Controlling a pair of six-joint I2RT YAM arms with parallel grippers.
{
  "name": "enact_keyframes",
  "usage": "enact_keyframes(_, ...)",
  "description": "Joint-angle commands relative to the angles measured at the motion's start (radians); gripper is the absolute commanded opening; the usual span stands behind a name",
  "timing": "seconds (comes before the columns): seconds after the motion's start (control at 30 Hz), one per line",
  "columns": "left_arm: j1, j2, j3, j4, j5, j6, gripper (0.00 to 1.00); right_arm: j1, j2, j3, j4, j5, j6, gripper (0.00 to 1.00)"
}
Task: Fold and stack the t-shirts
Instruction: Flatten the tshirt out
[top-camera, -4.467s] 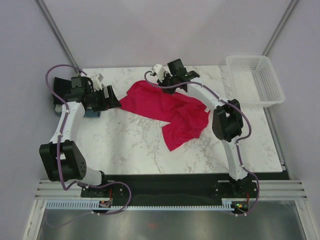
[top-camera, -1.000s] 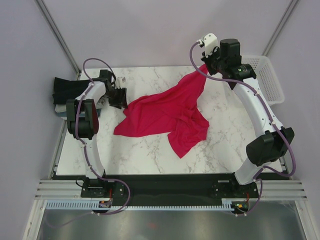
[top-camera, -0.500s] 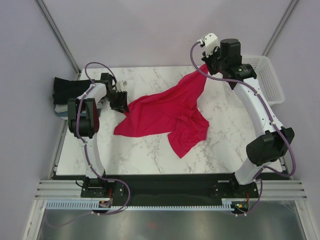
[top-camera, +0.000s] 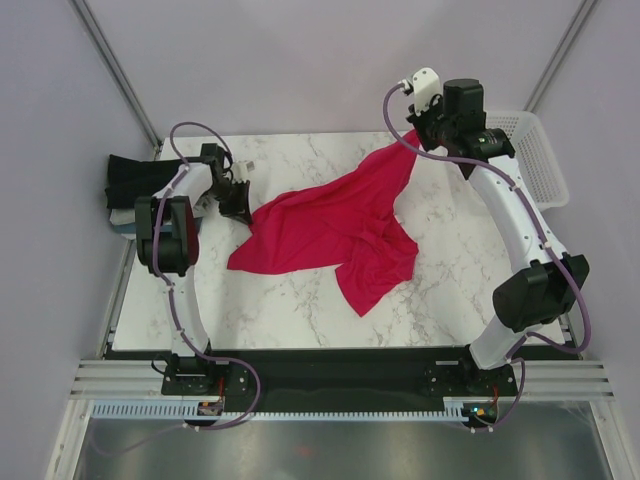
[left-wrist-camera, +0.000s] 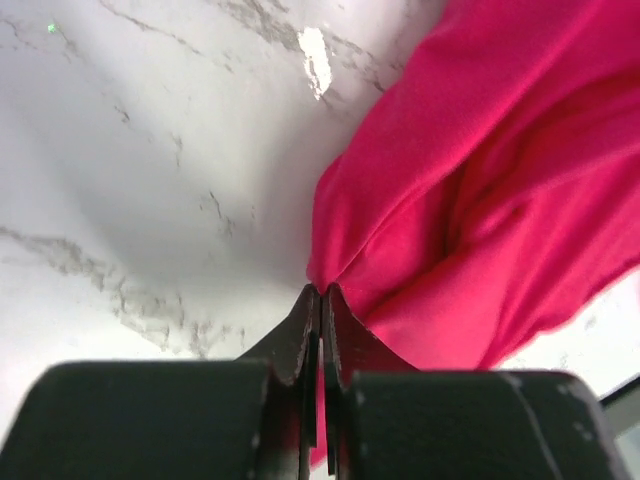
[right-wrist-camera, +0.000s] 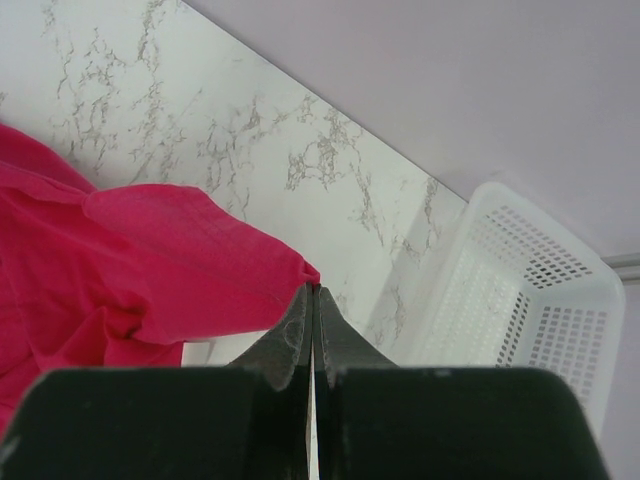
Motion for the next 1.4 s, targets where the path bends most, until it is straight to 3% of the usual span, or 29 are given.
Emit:
enact_keyframes(0.0,0.001,-0.125,0.151,-0.095,0.023,0.081,0.02,-0.023,-0.034,0.004,0.045,0.049,0.002,0.00)
enact_keyframes(0.17,0.001,-0.242,0.386,-0.174,-0.015,0.157,0.02,-0.053,-0.040,0.040,0.055,0.075,0.016,0.00)
enact_keyframes(0.37,0.001,-0.328,0.474,-0.231,0.002,0.171,0.02,-0.069,-0.077,0.073,0.069,0.103,0.048,0.00)
enact_keyframes(0.7,0.001,-0.548,0.454,-0.263,0.000,0.198,0.02,-0.079,-0.267,0.073,0.066,0.135,0.111,0.00)
enact_keyframes(1.1,0.001,-0.909,0.383,-0.297,0.071,0.201,0.02,-0.081,-0.623,0.102,-0.129,0.063,0.210,0.00)
enact_keyframes(1.37,0.001,-0.978,0.414,-0.216,0.040,0.169,0.02,-0.090,-0.588,0.303,-0.169,0.052,0.181,0.00)
